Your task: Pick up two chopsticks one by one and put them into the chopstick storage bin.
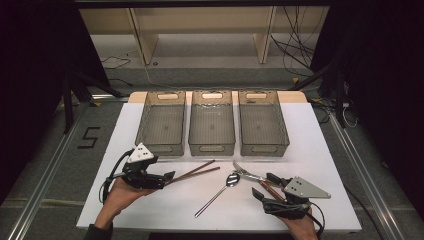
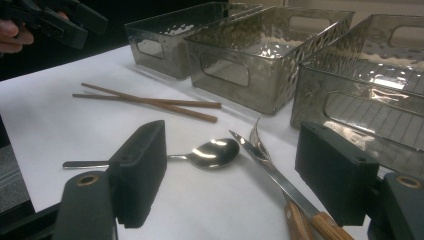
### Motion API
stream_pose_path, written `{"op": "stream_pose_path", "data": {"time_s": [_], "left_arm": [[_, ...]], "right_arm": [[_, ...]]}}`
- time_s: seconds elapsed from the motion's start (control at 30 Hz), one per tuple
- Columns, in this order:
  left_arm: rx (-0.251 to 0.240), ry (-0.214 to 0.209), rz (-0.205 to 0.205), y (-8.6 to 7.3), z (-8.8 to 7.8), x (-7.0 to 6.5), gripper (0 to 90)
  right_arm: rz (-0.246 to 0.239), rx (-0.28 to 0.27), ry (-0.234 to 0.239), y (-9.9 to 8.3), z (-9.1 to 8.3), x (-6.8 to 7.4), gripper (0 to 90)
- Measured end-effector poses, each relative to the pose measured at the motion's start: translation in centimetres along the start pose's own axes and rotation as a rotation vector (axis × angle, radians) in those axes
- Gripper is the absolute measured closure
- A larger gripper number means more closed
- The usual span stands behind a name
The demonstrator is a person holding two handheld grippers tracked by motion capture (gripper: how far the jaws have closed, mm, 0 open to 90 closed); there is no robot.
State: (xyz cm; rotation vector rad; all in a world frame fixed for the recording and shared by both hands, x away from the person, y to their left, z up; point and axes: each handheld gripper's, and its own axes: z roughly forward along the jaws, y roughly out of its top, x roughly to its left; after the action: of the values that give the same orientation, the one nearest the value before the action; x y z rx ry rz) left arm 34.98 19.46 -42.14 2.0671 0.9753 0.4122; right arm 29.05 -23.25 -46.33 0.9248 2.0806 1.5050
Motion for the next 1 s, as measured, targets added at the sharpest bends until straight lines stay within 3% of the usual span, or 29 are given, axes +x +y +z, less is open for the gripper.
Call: {"op": "stream_pose_path", "data": {"time_s": [0.23,0.4,0.53,0.7,1.0], "left_arm": [[0.158,-0.016,0.076,1.7,1.4,0.3,24.2],[0.22,-0.047,0.097,2.3,2.9,0.4,30.0],[0.301,-0.05,0.147,2.3,4.4,-0.1,35.2],[0.353,-0.052,0.218,2.1,5.9,-0.7,39.1],[0.407,-0.081,0.263,1.3,7.2,-0.8,50.5]], "right_arm": [[0.0,0.006,0.001,0.0,0.1,0.0,29.8],[-0.004,0.01,0.001,0.0,0.1,0.0,29.9],[-0.003,0.015,-0.002,0.0,0.1,-0.1,29.9],[-0.001,0.015,-0.001,-0.1,0.1,-0.1,29.9],[-0.007,0.019,0.003,-0.1,0.2,0.0,30.2]]}}
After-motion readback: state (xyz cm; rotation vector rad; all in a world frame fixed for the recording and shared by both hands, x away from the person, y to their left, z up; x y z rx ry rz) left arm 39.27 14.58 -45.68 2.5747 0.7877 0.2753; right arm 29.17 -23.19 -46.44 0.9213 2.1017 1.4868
